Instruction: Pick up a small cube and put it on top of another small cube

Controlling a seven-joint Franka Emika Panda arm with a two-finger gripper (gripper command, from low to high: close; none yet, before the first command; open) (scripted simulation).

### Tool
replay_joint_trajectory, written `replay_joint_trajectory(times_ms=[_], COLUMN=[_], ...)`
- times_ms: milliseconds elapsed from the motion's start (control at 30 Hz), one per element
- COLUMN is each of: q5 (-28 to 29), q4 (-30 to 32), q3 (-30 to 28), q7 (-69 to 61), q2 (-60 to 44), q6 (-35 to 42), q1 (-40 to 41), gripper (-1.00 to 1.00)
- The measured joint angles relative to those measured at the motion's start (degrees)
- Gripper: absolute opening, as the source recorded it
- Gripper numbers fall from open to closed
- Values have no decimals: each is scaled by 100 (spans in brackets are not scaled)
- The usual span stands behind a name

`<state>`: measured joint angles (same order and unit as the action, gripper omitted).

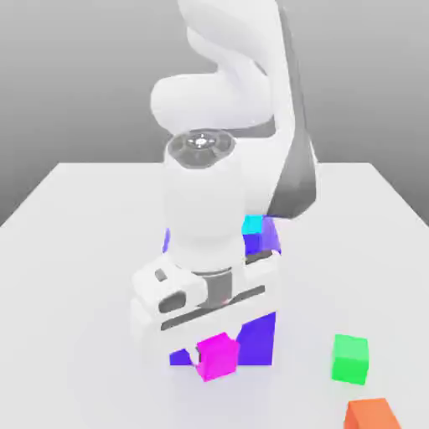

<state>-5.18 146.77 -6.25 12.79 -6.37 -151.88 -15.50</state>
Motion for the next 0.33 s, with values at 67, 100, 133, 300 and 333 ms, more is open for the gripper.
replay_joint_trajectory(times_ms=[67, 100, 133, 300, 333], q5=[202, 301, 425, 560, 560], q4=[142, 164, 151, 118, 118], q3=[317, 477, 608, 708, 708], q7=[170, 260, 369, 484, 484], q2=[171, 144, -10, -566, -566], q6=[-18, -91, -257, -800, -800], q1=[-536, -822, -1040, -1186, -1186], gripper=[-100, -100, -100, 100, 100])
